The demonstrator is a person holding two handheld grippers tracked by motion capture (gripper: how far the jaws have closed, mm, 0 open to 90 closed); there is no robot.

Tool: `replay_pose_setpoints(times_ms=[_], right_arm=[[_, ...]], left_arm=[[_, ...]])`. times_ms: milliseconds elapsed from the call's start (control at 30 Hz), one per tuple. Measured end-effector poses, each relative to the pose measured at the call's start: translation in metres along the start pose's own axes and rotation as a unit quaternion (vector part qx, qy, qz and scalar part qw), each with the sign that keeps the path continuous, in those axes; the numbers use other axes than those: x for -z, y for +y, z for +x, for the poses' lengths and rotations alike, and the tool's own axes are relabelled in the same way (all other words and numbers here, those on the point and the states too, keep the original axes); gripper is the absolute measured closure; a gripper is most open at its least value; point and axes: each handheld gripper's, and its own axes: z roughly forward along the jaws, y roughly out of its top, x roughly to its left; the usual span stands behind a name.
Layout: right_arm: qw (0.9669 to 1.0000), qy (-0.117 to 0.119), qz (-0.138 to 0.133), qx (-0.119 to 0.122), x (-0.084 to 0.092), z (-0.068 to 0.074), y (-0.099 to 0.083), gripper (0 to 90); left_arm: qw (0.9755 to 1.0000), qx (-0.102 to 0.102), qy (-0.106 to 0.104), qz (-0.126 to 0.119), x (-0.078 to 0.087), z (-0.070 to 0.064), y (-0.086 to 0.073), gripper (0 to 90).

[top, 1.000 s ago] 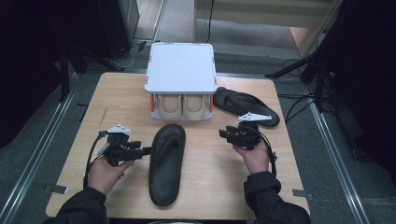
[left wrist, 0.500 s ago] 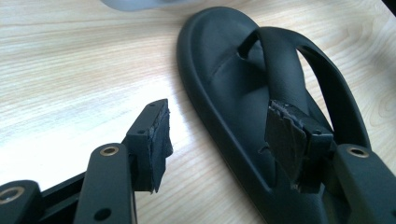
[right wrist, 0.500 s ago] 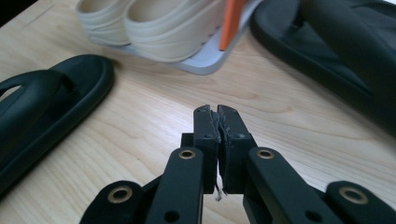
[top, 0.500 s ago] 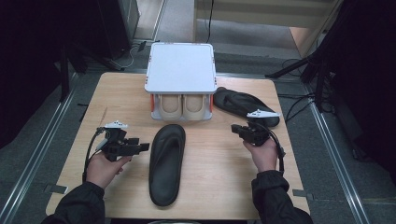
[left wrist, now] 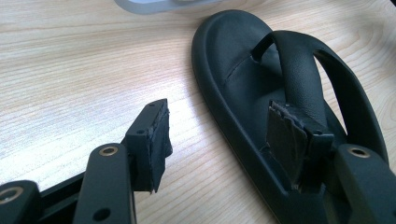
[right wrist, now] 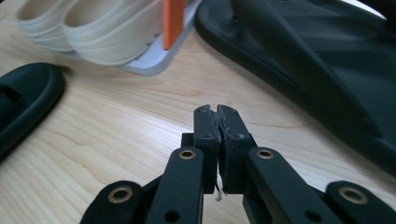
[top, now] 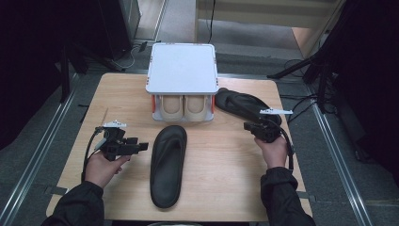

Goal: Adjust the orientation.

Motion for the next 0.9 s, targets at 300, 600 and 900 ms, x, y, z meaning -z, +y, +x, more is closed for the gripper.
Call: replay_pose_setpoints(times_ms=[300,600,900], right_arm=[[0.9997,-0.018,-0.007,-0.016,0.000,-0.029,0.004,89.3],[0.9989,-0.039,-0.007,-0.025,-0.001,-0.047,0.008,89.2],[0.9982,-0.051,-0.009,-0.032,-0.003,-0.059,0.016,90.0]], left_arm=[[1.0000,0.002,0.005,0.001,-0.002,0.002,0.000,40.2],[1.0000,0.003,0.006,0.001,0.000,0.003,-0.001,40.0],[0.9998,0.004,0.016,-0.010,0.005,0.005,-0.005,40.0]])
